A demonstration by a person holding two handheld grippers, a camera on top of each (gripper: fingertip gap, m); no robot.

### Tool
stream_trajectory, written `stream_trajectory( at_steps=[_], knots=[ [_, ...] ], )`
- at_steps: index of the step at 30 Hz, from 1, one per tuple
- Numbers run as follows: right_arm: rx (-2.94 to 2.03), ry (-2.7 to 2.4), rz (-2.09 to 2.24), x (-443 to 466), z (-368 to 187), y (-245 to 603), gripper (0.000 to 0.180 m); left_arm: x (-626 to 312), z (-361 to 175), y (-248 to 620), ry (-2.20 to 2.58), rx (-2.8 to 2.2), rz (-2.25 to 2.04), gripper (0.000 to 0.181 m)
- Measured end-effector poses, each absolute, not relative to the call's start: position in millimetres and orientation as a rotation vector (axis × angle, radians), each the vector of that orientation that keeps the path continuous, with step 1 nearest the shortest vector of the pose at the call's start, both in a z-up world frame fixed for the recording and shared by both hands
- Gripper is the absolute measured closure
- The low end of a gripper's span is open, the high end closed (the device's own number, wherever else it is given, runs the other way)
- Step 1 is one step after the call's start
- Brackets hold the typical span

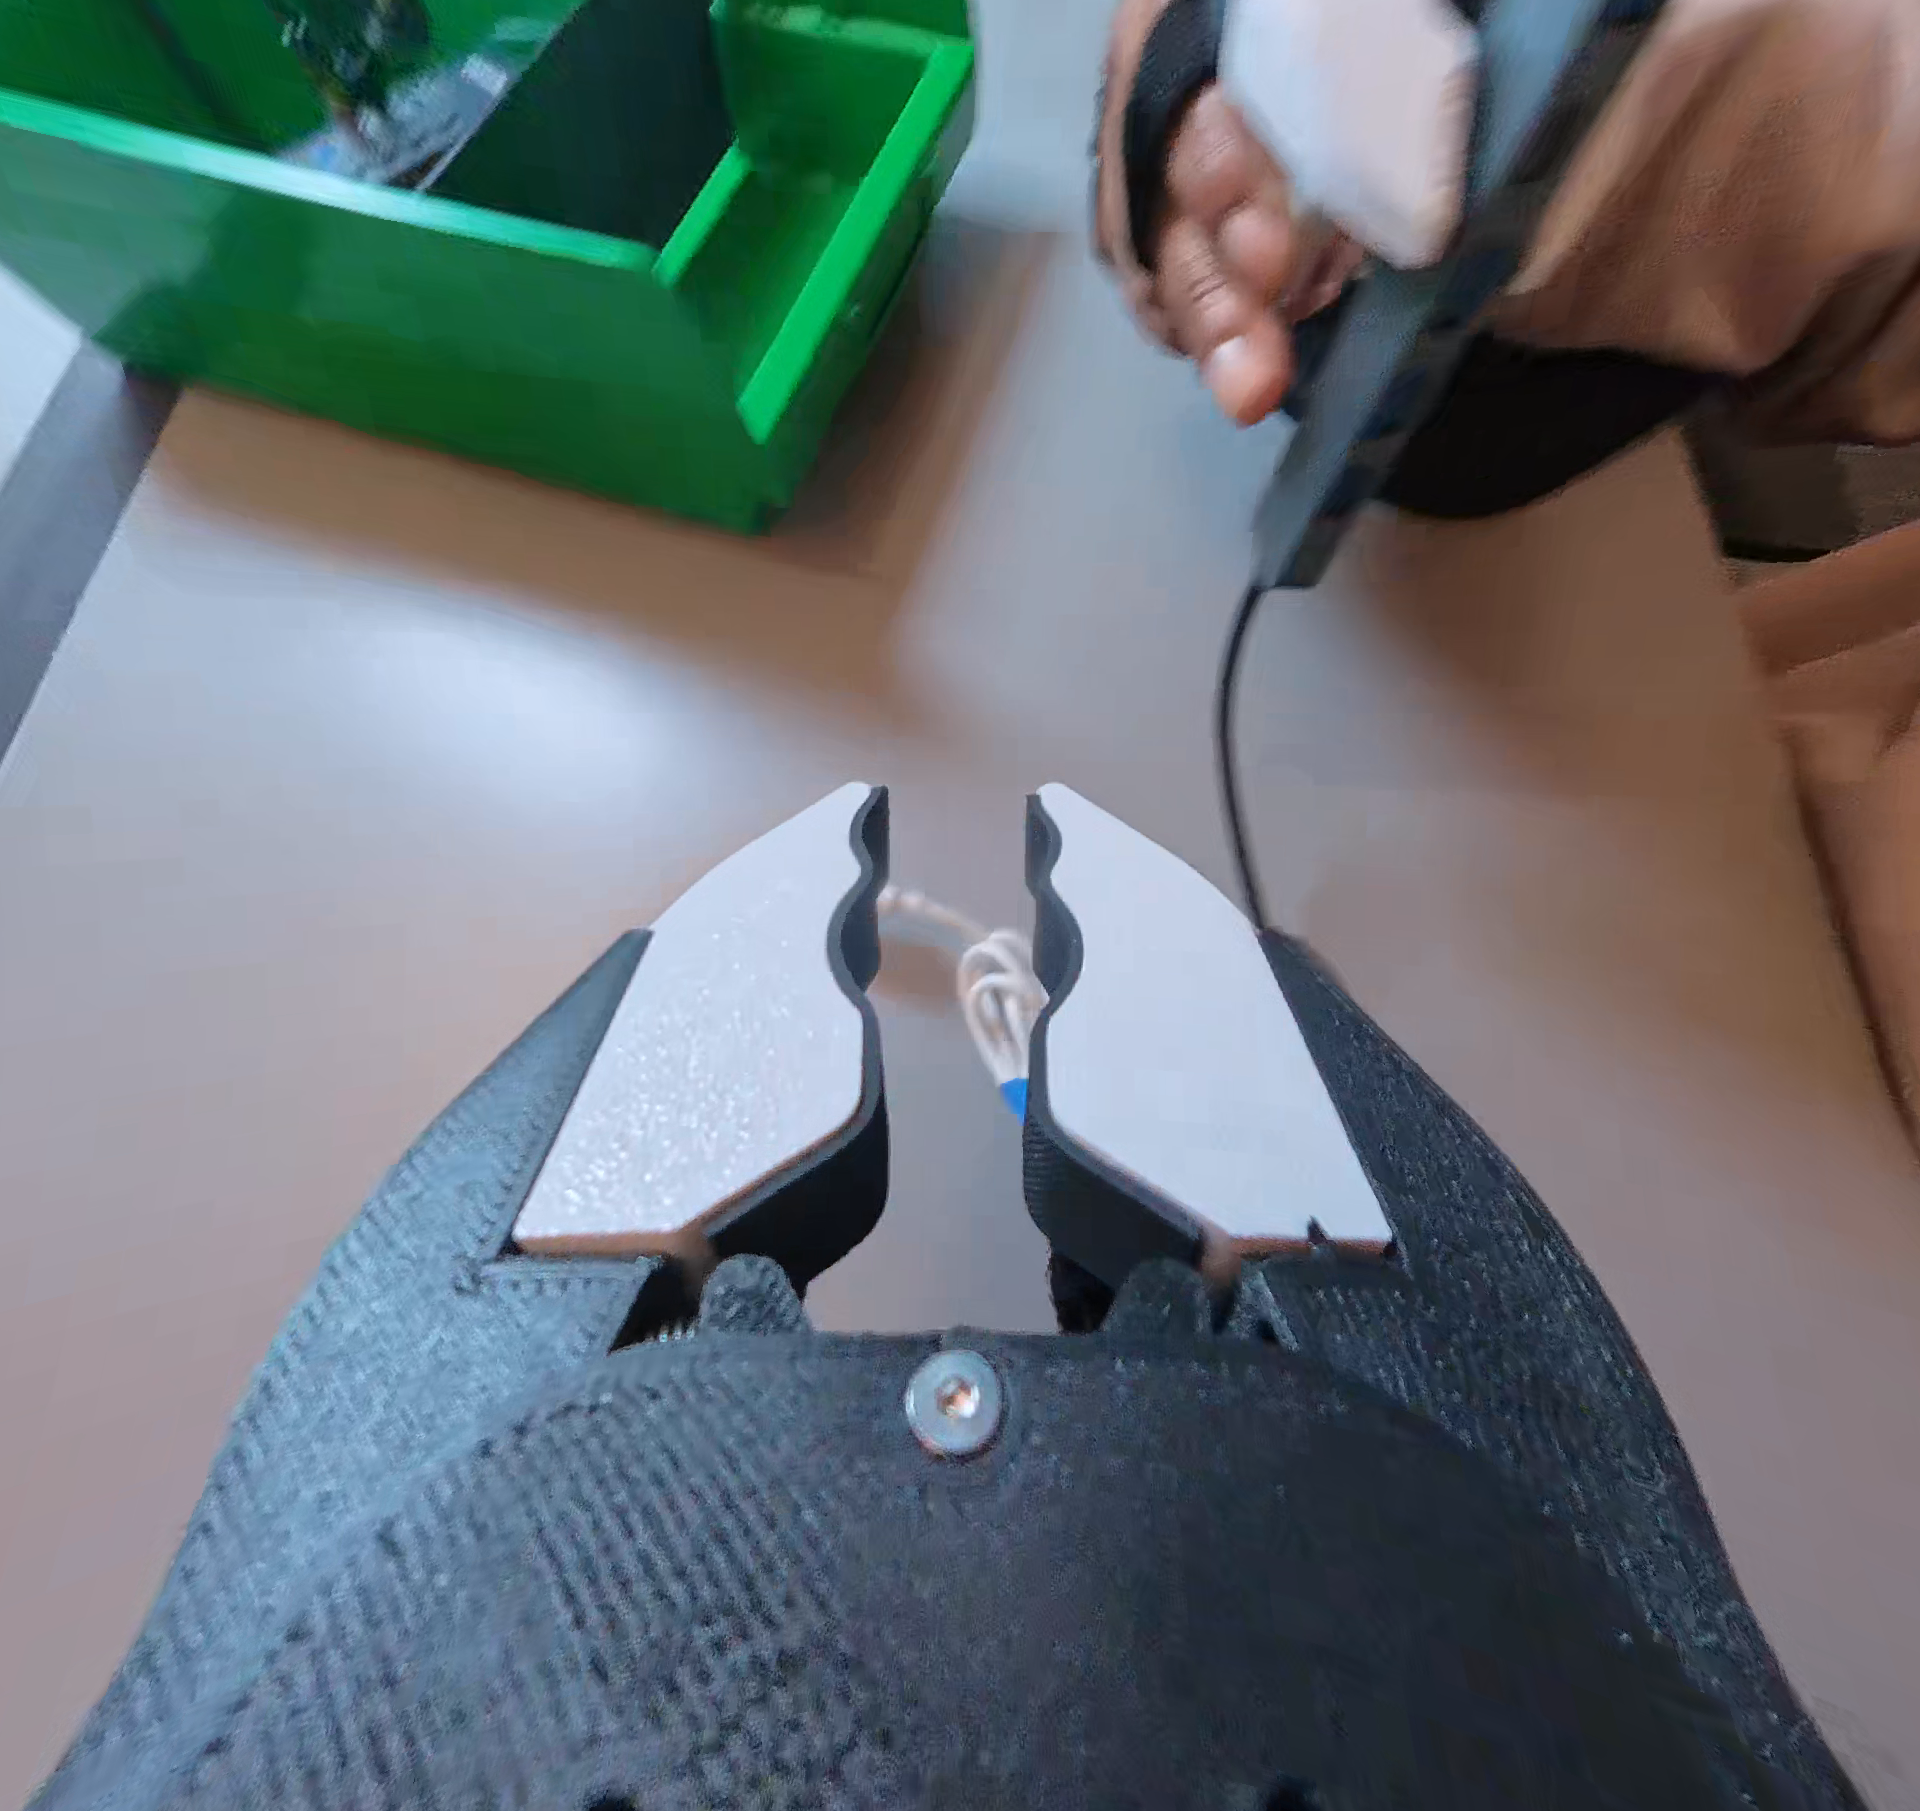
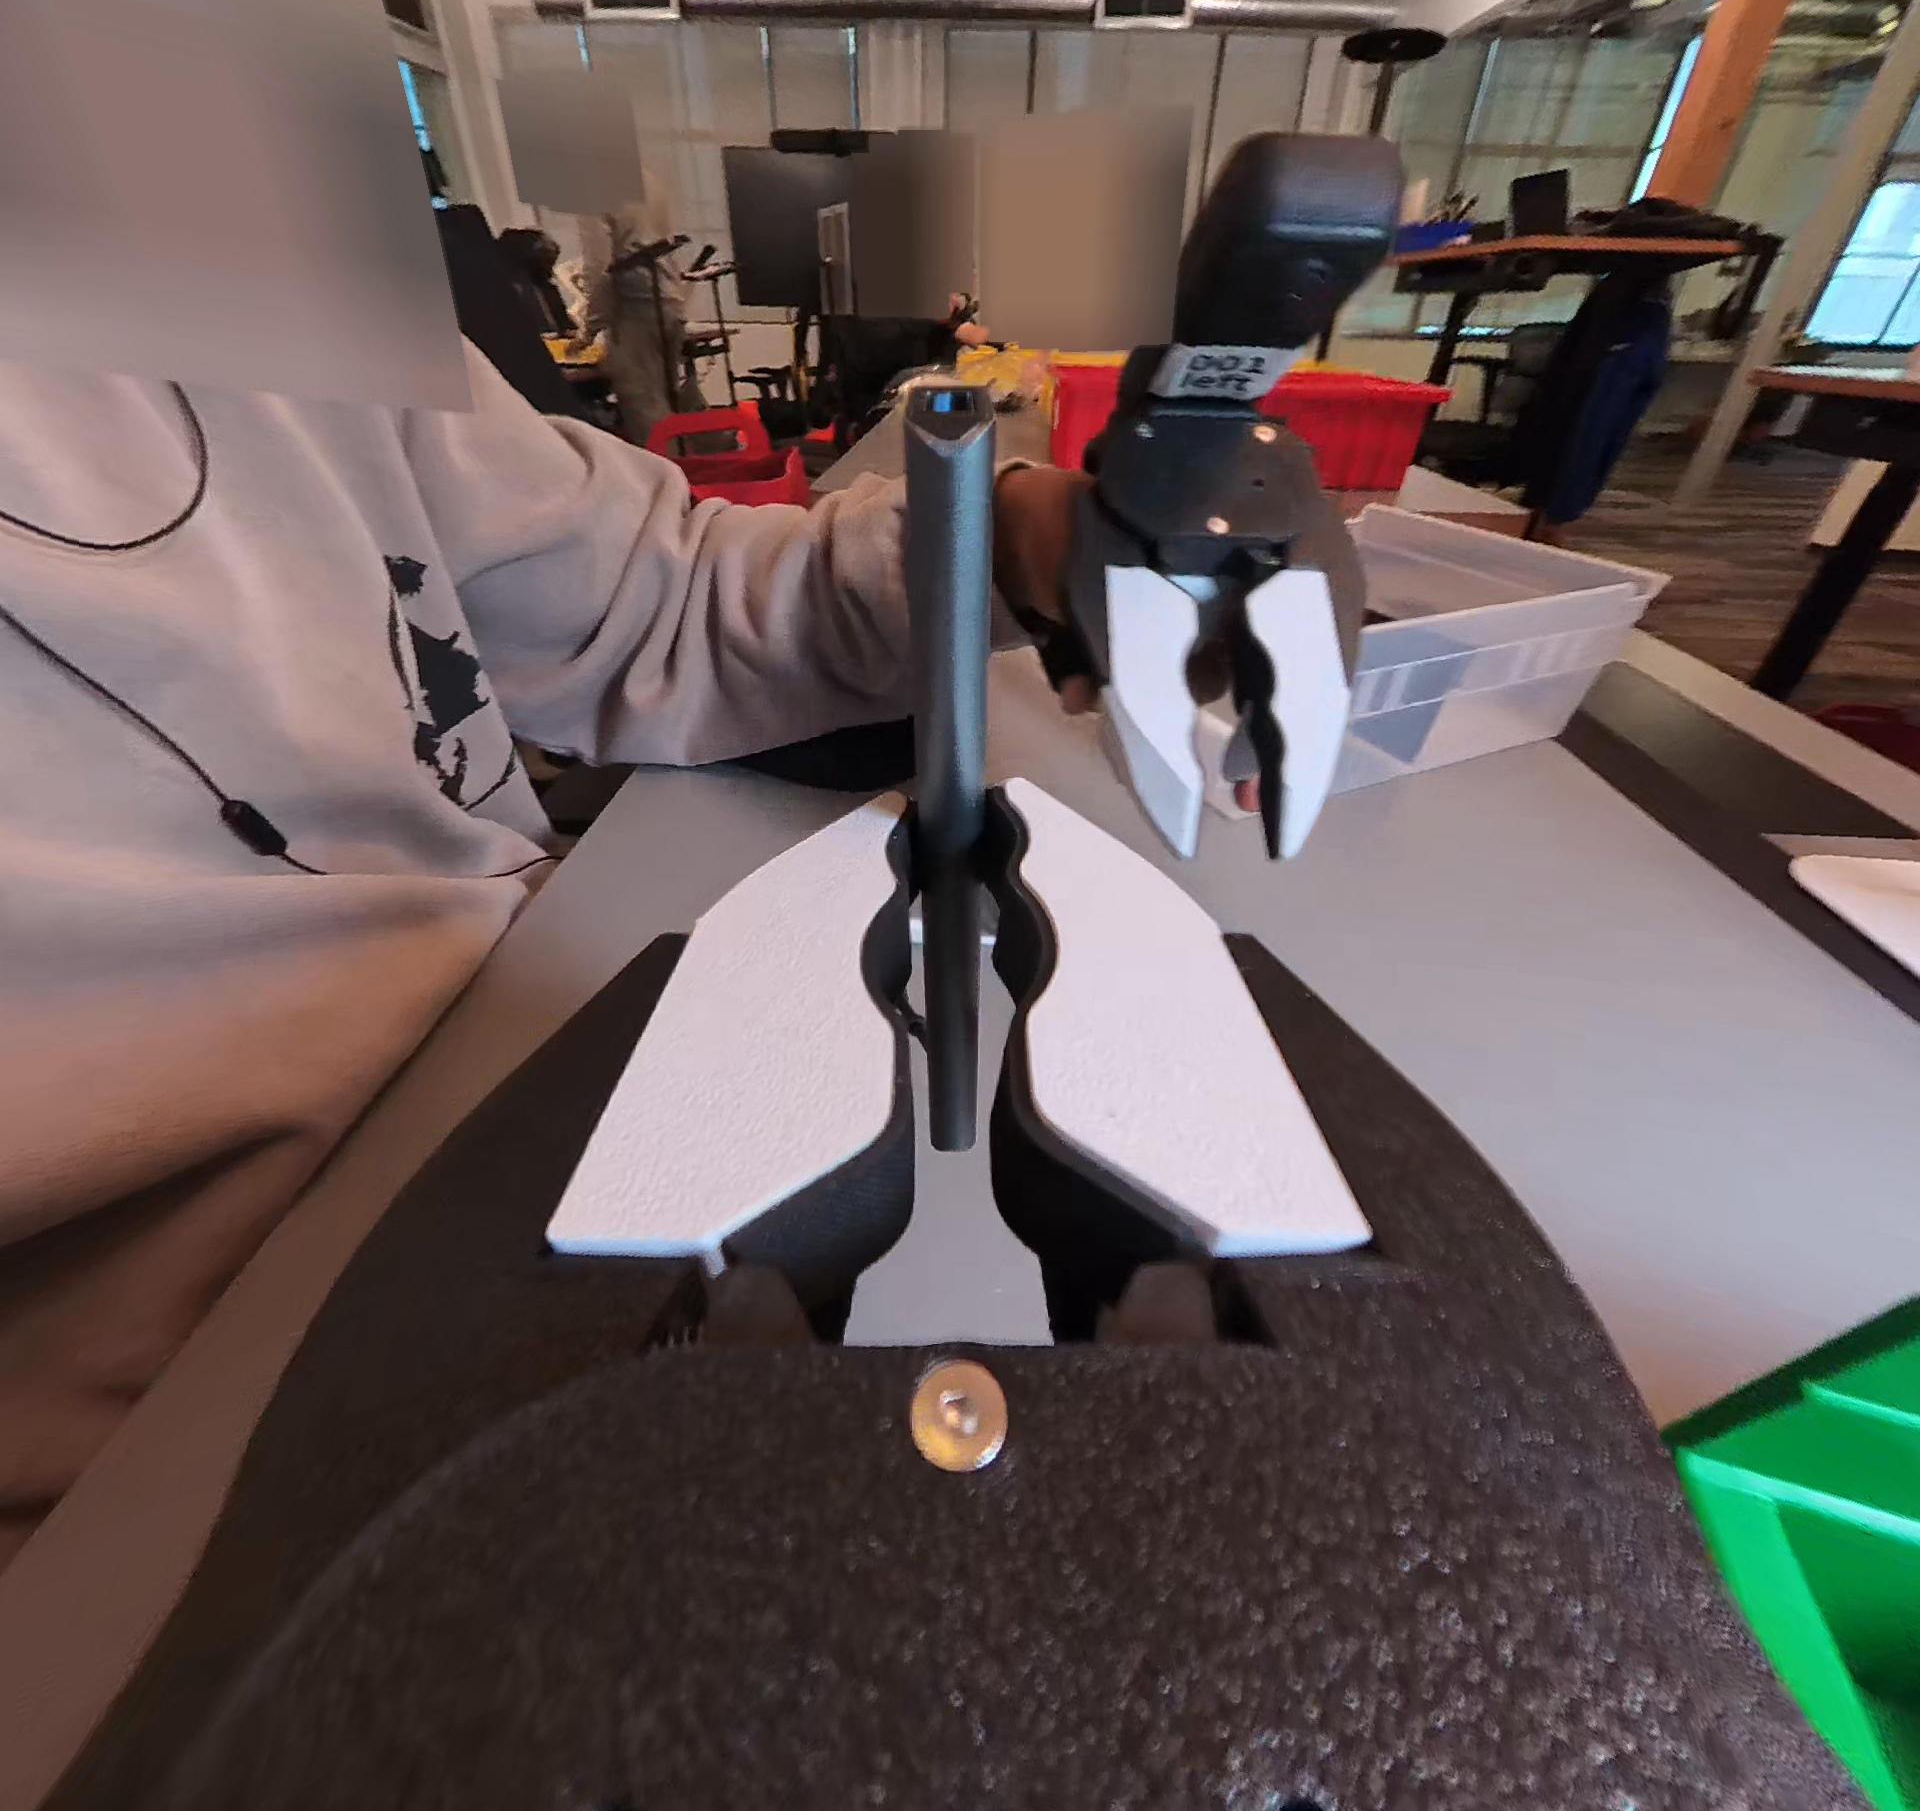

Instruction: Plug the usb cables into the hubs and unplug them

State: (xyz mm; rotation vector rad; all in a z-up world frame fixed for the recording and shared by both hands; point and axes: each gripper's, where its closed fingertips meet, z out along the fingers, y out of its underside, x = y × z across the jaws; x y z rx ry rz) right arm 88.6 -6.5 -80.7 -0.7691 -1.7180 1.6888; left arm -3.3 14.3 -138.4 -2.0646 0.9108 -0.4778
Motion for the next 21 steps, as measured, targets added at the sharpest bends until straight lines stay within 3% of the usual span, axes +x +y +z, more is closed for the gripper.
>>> stream_trajectory(
  at_steps=[6,11,21],
  knots=[
    [-0.694,-1.585,1.723,88,-56,-14,0.169,75,-131,-3,1.138,-1.847,-0.549,0.139],
    [-0.649,-1.523,1.651,87,-47,-16,0.169,93,-131,5,1.275,-1.681,-0.284,0.167],
    [-0.556,-1.759,0.873,55,-106,-25,0.155,35,-148,10,1.516,-1.610,0.196,0.169]
  ],
)
